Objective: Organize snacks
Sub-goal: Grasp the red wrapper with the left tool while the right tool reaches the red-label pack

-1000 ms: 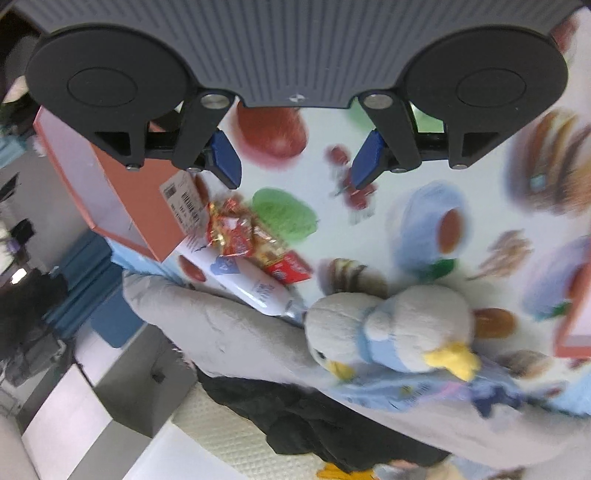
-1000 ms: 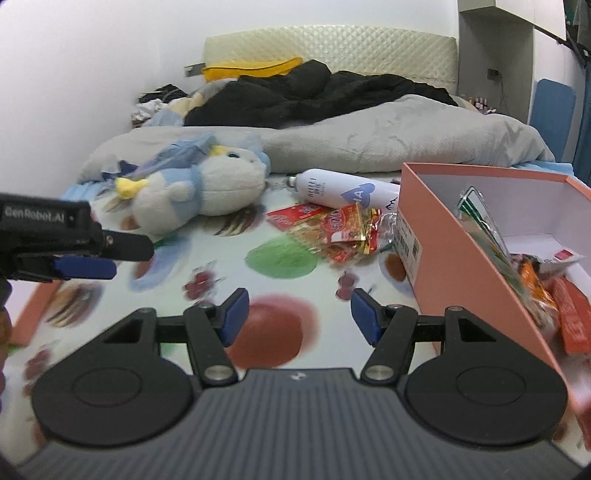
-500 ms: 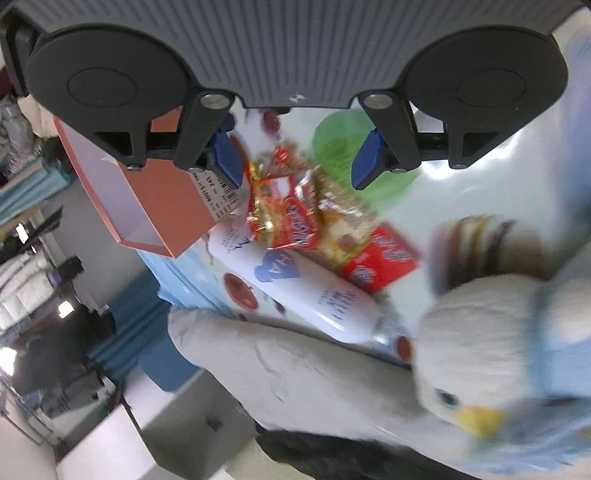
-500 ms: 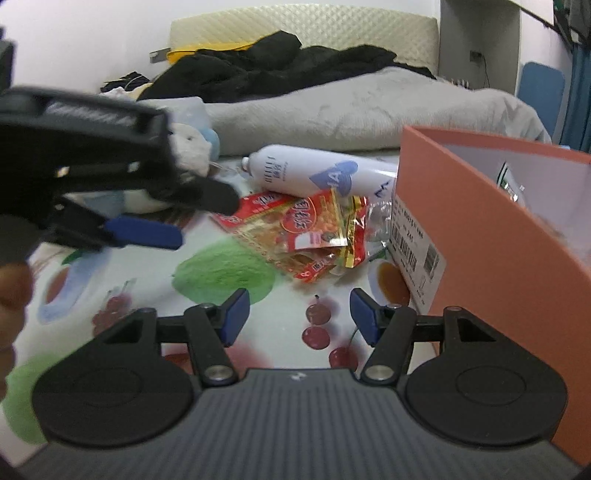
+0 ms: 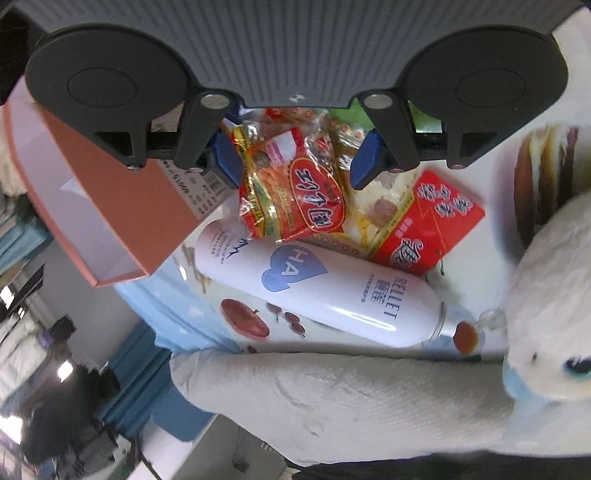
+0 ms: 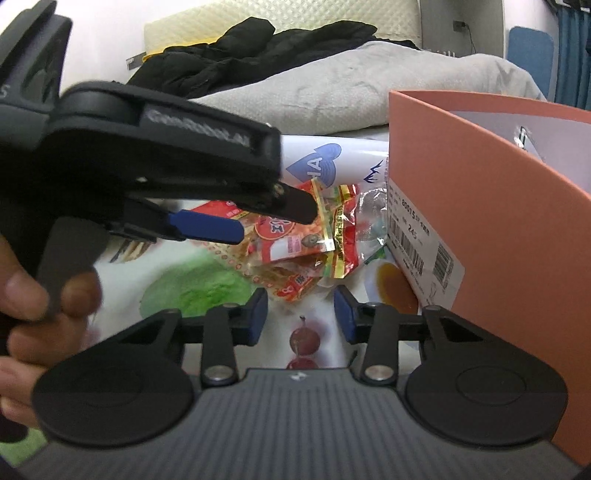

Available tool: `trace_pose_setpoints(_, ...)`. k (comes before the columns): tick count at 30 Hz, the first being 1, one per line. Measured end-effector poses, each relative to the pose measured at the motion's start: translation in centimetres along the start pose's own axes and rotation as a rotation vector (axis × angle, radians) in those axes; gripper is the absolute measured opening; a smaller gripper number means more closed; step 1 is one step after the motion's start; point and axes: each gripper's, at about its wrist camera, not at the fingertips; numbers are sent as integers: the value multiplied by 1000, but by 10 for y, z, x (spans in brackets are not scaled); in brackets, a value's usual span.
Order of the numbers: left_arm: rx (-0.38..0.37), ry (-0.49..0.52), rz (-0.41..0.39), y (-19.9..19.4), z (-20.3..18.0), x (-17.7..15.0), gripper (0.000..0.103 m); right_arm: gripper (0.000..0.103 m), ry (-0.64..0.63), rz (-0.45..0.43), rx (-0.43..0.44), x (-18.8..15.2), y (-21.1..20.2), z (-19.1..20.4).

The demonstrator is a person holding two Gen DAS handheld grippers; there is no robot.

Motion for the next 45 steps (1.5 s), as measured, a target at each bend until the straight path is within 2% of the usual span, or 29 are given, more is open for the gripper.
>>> trace_pose_setpoints(5,47,27,27,11,-3,5,70,30,7,4,9,0,-1,1)
trace_pose_setpoints(7,52,30,33,13,-4,7,70,16,9,8,10,0,-1,1)
trace_pose_setpoints(9,63,24,38,15,-6,7,70,12,13,7,13,-1,-2,1)
trace_pose_setpoints(11,89,34,39,17,-9,6,63,3,22,14,29,-1,-2,1)
trace_pose_setpoints(15,114,35,44,14,-11,6,48,3,16,19,27,-1,-5,3)
trace_pose_setpoints(20,102,-16,27,4,-3,3,22,3,22,9,31,-3,-11,4)
trace_pose_setpoints(22,94,-38,22,-2,-2,-1,18,3,12,2,31,-3,-15,6)
trace_pose_setpoints(26,124,-58,-17,-19,-1,-16,14,3,10,-3,22,-7,-22,8)
trace_pose_setpoints(30,134,-117,-69,-41,10,-32,12,8,97,8,42,-8,-22,-2)
trace_pose_setpoints(31,139,-131,-81,-47,12,-36,12,14,106,17,52,-8,-21,-3)
trace_pose_setpoints(32,151,-142,-93,-53,14,-41,12,22,113,19,65,-10,-20,-4)
trace_pose_setpoints(33,163,-148,-101,-58,16,-44,12,47,124,14,80,-12,-20,-4)
trace_pose_setpoints(34,176,-156,-113,-65,19,-49,11,63,133,0,87,-13,-22,-2)
trace_pose_setpoints(37,202,-196,-132,-79,30,-65,11,62,149,-13,69,-14,-23,3)
trace_pose_setpoints(39,211,-240,-147,-88,40,-77,11,61,202,-13,91,-15,-22,4)
trace_pose_setpoints(45,219,-331,-164,-102,63,-102,11,60,393,-56,52,-5,-13,3)
Point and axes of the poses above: each gripper's, at about its wrist camera, not at the fingertips, and y roughly the way its jaws point, z to its left, x to its top, and after that the axes turned 8 degrees about z, right-handed
